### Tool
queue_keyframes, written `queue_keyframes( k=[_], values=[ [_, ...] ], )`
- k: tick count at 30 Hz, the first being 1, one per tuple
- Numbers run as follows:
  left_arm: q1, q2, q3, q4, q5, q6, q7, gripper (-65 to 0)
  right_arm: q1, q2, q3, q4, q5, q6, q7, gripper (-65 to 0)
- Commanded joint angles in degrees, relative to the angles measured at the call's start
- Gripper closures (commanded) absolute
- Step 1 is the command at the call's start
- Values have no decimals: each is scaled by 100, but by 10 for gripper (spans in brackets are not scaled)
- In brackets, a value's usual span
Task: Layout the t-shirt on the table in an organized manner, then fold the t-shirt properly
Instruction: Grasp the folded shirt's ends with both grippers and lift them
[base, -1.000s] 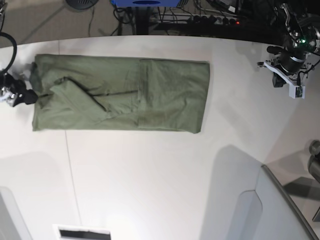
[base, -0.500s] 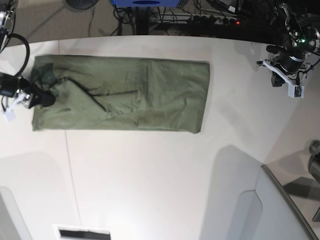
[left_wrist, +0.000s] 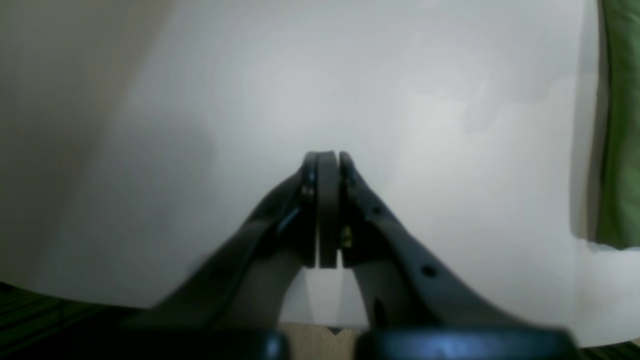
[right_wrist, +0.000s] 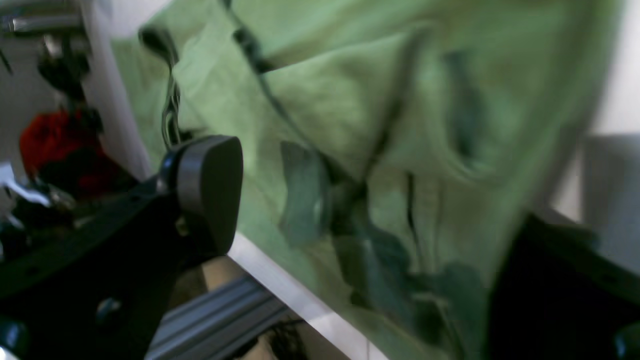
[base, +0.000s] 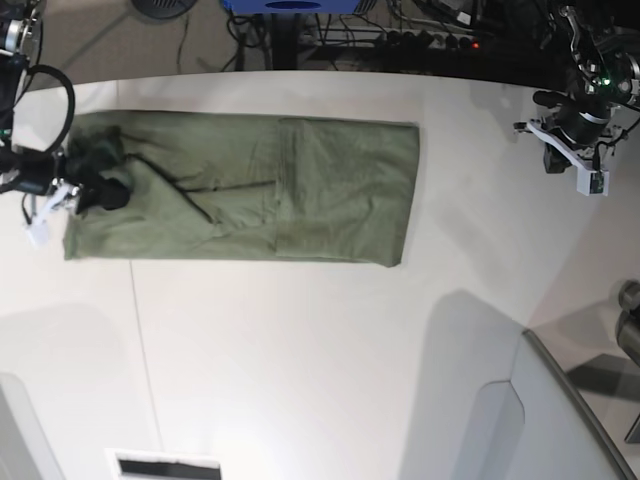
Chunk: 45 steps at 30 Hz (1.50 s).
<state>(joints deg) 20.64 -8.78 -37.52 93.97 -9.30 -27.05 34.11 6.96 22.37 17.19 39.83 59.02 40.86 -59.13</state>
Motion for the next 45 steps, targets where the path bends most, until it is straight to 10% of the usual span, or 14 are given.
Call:
queue_keyframes(
  k=[1,10,18,28,38,45],
  values=[
    [-12,-67,-24,75,-50,10,-101,0,12,35,-79,-5,-254,-86,-131,-471],
    [-3,-67,-33,75,-50,10,-101,0,12,9,-79,-14,-245,-86,36,-453],
    [-3,-67,-24,75,-50,10,-101,0,47,0,-97,-14,-245,-86,283,0],
    [-3,-59,-6,-22,-41,10,-101,0,-59,-8,-115,1304,-254,-143,54,0],
    [-214,-50,1215,-1789,-50,248,-1595,0,-586,-677,-132,3599,-263,-2324,-517,0],
    [-724,179,1453,-2334,-33,248,-1683,0,-736,-677,-1038,4425,-263,-3009,-509,0]
  ],
)
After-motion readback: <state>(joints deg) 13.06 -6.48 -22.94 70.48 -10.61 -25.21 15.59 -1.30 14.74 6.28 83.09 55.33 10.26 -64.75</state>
